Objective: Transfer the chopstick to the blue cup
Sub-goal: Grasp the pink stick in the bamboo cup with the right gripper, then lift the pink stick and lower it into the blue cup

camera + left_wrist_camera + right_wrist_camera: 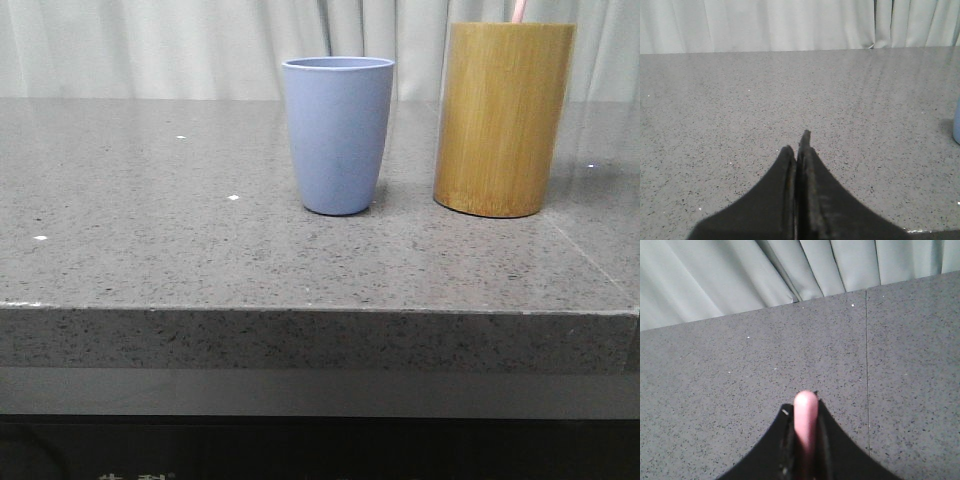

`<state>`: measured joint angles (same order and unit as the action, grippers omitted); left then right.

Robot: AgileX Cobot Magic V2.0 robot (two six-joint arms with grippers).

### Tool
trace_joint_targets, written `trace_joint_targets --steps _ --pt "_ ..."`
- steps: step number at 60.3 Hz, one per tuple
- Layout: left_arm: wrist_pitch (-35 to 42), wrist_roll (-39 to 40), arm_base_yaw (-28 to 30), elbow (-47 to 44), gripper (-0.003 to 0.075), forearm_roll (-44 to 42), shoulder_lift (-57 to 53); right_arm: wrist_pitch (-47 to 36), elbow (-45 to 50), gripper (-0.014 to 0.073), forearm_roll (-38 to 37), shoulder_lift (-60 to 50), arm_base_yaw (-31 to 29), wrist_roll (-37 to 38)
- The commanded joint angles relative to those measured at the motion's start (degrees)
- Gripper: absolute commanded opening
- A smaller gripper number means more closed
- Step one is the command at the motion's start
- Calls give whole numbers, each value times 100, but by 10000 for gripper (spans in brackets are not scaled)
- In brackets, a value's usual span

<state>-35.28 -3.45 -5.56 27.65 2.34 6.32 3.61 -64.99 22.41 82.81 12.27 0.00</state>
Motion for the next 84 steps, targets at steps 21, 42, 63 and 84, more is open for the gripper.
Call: trace_joint_targets --steps 21,42,63,84 --pt "491 53 23 134 -19 42 71 -625 -221 -41 -67 -629 -1 -35" --pt "491 53 23 134 -19 42 71 -1301 -275 -41 -1254 -1721 -1 -35" --pt "491 53 23 134 -19 42 71 -1301 -1086 -41 -1417 -1812 619 -35" --pt "491 53 23 134 -19 42 71 -1339 -1085 -41 -1727 -1122 2018 -35"
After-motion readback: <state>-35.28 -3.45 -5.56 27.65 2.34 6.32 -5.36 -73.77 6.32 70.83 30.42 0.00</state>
